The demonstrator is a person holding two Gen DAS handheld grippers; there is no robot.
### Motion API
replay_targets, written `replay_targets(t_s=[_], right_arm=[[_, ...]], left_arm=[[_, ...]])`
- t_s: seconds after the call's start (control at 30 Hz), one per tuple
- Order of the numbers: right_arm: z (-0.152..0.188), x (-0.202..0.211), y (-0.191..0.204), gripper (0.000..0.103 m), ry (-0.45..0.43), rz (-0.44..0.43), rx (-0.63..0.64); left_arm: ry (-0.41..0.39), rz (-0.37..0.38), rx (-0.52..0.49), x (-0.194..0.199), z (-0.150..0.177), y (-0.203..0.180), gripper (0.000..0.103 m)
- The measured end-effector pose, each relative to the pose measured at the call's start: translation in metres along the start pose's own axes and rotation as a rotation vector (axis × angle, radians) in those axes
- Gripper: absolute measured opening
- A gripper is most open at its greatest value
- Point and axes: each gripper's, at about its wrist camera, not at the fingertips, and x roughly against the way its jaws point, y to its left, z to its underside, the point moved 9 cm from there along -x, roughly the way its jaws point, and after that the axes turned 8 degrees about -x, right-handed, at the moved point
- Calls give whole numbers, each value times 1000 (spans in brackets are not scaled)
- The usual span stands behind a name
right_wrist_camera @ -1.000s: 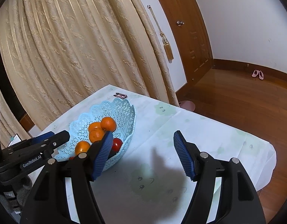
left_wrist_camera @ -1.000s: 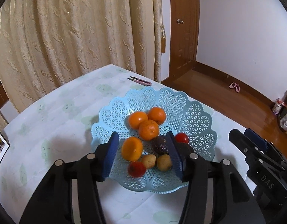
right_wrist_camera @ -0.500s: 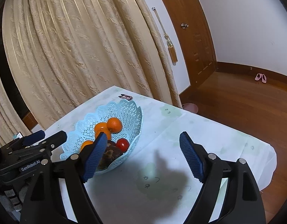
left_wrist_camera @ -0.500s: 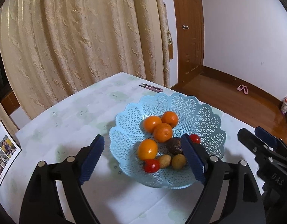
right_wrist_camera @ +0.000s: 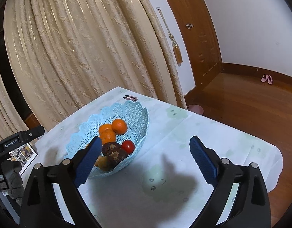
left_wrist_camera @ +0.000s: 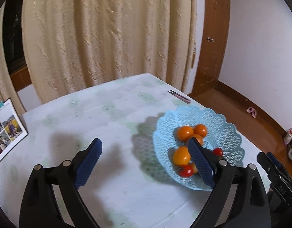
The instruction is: Organize fruits
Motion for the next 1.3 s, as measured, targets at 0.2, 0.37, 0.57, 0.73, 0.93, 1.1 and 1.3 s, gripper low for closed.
replay_targets(t_s=[0.2,0.37,0.57,0.73,0.93,1.1,1.3], right_arm=[[7,-1,12,99,19,-9,47],[13,4,33,100,-9,12,167],[26,8,55,100,-36,27,302],[28,7,59,100,-34,27,304],[28,6,59,100,-32,30,298],[29,6,60,100,-36,37,310],[29,4,58,100,-34,43,309]], left_arm=[[-28,-78,-103,5,8,-15,94],[-36,-110,-159,5,14,-27,95],[-53,-150,-194,8,17,-32,98],[-59,-175,-214,6,19,-33,98],[-68,-199,-232,8,19,-35,98],[-61,-195,-243,5,22,-38,98],[-61,-193,-260,5,23,-43,98]])
